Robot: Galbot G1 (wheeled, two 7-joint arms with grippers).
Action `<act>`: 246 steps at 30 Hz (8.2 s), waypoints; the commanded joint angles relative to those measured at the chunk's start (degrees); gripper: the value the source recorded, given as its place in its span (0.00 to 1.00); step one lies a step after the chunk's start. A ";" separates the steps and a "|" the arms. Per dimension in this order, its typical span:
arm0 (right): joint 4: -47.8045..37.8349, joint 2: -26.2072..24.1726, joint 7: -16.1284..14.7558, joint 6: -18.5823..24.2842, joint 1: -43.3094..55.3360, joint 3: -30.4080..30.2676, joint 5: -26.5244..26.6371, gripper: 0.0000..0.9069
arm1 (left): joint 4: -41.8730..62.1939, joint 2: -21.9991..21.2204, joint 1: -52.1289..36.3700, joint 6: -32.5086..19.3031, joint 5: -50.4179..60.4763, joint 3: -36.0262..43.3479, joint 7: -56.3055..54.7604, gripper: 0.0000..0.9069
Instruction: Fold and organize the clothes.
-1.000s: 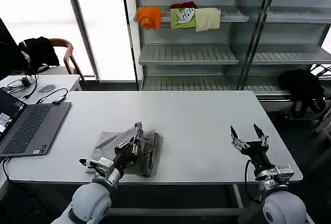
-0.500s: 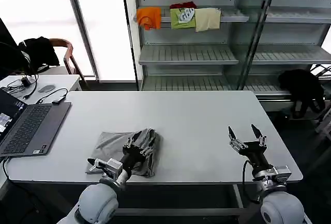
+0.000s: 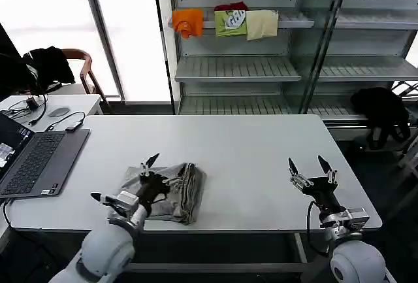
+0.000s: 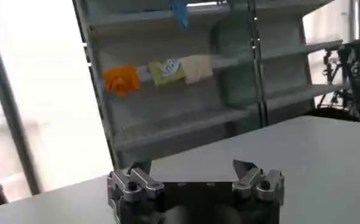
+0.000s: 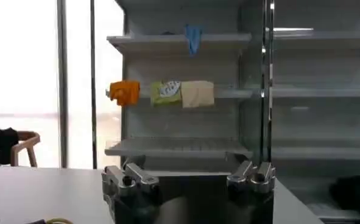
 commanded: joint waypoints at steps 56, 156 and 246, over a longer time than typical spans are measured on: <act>0.15 0.16 -0.16 -0.10 0.30 -0.40 -0.25 1.00 | 16.31 -6.20 7.55 -2.98 -17.77 -14.28 4.90 0.01; -18.22 19.73 2.07 -28.37 33.99 -41.33 2.95 1.00 | -4.34 5.19 2.56 0.10 2.00 -13.41 2.76 1.00; 7.05 0.83 4.36 13.99 -21.89 10.37 -5.64 1.00 | -3.05 -3.32 21.95 -16.46 -2.08 -14.60 -1.08 1.00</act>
